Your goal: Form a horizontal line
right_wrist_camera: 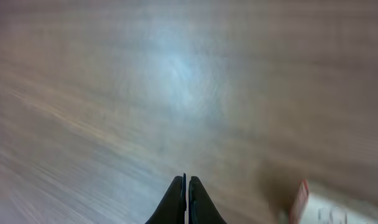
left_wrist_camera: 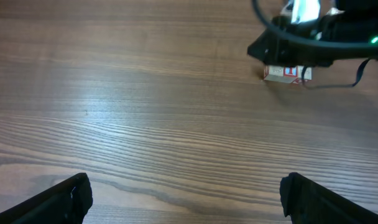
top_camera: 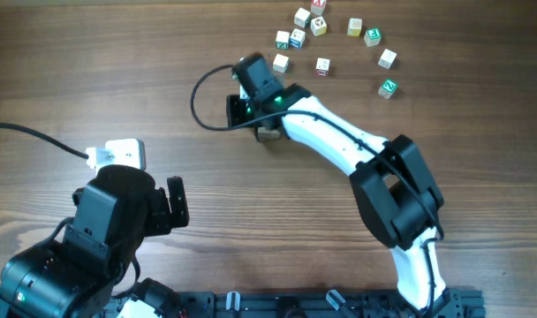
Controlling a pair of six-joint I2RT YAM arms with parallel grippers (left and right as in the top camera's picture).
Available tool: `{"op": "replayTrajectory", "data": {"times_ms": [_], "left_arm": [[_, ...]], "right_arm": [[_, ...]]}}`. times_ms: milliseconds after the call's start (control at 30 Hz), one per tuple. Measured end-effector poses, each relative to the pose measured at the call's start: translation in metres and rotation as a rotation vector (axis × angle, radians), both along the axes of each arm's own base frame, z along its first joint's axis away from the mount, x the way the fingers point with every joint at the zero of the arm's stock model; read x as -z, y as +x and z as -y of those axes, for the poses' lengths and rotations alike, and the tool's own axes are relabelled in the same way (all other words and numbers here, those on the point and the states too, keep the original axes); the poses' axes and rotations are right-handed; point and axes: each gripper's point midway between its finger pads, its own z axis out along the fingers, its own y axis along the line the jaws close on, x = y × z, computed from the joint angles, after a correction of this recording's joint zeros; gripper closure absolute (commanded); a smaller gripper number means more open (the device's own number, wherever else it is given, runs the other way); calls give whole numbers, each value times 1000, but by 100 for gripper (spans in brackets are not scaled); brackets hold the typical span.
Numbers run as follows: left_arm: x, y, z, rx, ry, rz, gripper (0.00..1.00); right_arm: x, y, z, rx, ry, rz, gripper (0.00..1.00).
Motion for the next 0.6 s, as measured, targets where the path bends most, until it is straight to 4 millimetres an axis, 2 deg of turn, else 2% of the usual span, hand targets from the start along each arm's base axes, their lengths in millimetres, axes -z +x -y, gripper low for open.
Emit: {"op": "replayTrajectory", "data": {"times_ms": [100, 300, 600], "left_arm": [[0, 0, 0, 0, 0, 0, 0], [0, 0, 0, 0, 0, 0, 0], [0, 0, 0, 0, 0, 0, 0]], "right_arm": [[10, -9, 9, 17, -80, -14, 95], [32, -2, 24, 68, -174, -2, 95], [36, 3, 39, 113, -249, 25, 95]]}}
